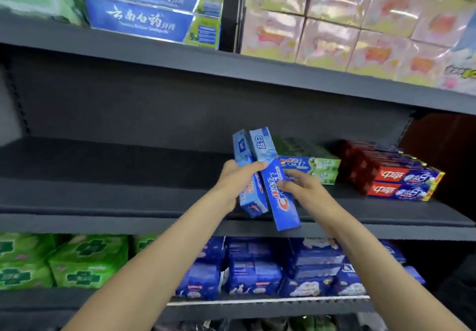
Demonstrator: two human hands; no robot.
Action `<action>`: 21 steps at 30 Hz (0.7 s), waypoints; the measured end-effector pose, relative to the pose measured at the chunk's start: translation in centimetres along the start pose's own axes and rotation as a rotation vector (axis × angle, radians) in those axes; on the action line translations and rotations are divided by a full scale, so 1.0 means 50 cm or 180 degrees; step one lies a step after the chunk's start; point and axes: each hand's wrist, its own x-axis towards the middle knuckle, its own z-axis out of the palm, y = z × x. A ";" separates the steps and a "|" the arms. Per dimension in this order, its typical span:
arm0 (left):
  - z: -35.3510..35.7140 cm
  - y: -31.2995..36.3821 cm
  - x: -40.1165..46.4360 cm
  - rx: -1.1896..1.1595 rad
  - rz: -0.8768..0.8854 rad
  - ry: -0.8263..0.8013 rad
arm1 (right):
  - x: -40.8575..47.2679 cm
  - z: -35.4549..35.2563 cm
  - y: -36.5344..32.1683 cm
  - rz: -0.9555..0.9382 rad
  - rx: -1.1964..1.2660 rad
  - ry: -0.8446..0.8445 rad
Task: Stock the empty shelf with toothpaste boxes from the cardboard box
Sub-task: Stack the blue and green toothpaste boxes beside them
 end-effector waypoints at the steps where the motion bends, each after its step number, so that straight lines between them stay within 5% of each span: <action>1: 0.009 0.002 0.014 0.0057 0.0007 -0.0064 | 0.018 -0.012 0.009 0.0037 0.0109 0.0138; 6: 0.044 0.013 0.057 0.0910 0.0146 -0.0442 | 0.068 -0.064 0.044 -0.0119 0.1259 0.0297; 11: 0.091 0.014 0.092 0.1988 0.0489 -0.0515 | 0.097 -0.109 0.081 -0.0158 0.1477 0.0235; 17: 0.127 0.030 0.118 0.3460 0.0724 -0.0504 | 0.147 -0.211 0.105 -0.0714 -0.0252 0.1337; 21: 0.140 0.031 0.133 0.3746 0.0650 -0.0614 | 0.182 -0.279 0.104 -0.0457 -0.1044 0.0474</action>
